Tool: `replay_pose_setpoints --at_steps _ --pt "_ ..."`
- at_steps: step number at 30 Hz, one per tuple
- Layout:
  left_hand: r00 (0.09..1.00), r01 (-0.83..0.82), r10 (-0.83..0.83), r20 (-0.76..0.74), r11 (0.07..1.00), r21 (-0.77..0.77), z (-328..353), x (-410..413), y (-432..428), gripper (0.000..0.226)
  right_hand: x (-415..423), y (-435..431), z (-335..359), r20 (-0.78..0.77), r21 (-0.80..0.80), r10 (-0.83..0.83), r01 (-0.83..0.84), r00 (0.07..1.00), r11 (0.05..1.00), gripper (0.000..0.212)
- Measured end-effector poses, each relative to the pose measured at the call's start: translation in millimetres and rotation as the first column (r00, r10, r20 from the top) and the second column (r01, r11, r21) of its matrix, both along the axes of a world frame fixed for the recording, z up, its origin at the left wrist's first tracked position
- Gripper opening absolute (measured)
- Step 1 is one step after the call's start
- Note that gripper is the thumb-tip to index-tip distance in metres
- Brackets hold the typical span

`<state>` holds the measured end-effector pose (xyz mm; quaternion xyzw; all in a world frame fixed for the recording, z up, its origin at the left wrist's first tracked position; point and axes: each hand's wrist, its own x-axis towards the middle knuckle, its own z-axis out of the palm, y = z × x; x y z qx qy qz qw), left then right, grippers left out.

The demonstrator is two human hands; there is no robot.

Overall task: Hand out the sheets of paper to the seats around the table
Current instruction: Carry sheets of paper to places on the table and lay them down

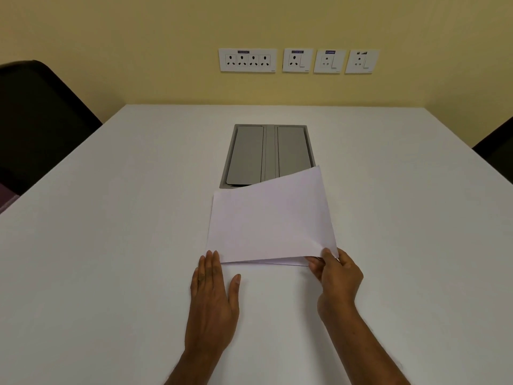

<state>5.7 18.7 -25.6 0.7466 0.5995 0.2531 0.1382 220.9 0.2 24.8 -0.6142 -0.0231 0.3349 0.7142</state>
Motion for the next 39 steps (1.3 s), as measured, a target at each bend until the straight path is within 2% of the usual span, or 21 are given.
replay_pose_setpoints --at_steps 3,6,8,10,13,17,23,30,39 --pt "0.989 -0.024 0.017 0.150 0.999 0.044 11 -2 -3 0.065 2 -11 7 -0.036 0.009 -0.011 0.011 0.999 1.000 0.013" --pt "0.930 -0.150 0.131 0.344 0.988 0.029 27 -4 -7 0.060 5 -24 13 -0.045 0.007 -0.012 0.012 0.999 1.000 0.014" --pt "0.839 -0.220 0.224 0.496 0.973 -0.068 43 -1 -11 0.063 4 -34 20 -0.044 0.007 -0.010 0.010 0.999 1.000 0.015" --pt "0.710 -0.239 0.314 0.630 0.949 -0.204 59 3 -14 0.061 2 -46 28 -0.045 0.009 -0.001 0.001 0.999 1.000 0.017" --pt "0.547 -0.204 0.392 0.740 0.919 -0.337 88 3 -22 0.050 -2 -67 49 -0.053 0.018 0.012 -0.011 0.999 1.000 0.017" --pt "0.429 -0.143 0.425 0.797 0.903 -0.405 127 -4 -41 0.035 -6 -100 85 -0.060 0.029 0.015 -0.013 0.998 1.000 0.013" --pt "0.259 -0.051 0.447 0.856 0.891 -0.450 193 -9 -91 0.032 -4 -159 145 -0.085 0.048 -0.007 0.011 0.996 0.999 0.011" --pt "0.108 0.112 0.459 0.882 0.876 -0.469 269 -6 -167 0.033 3 -238 215 -0.184 0.169 -0.010 0.041 0.983 0.985 0.013" --pt "-0.042 0.197 0.511 0.859 0.847 -0.494 342 -4 -280 0.037 9 -350 295 -0.306 0.277 0.056 0.033 0.950 0.960 0.033"
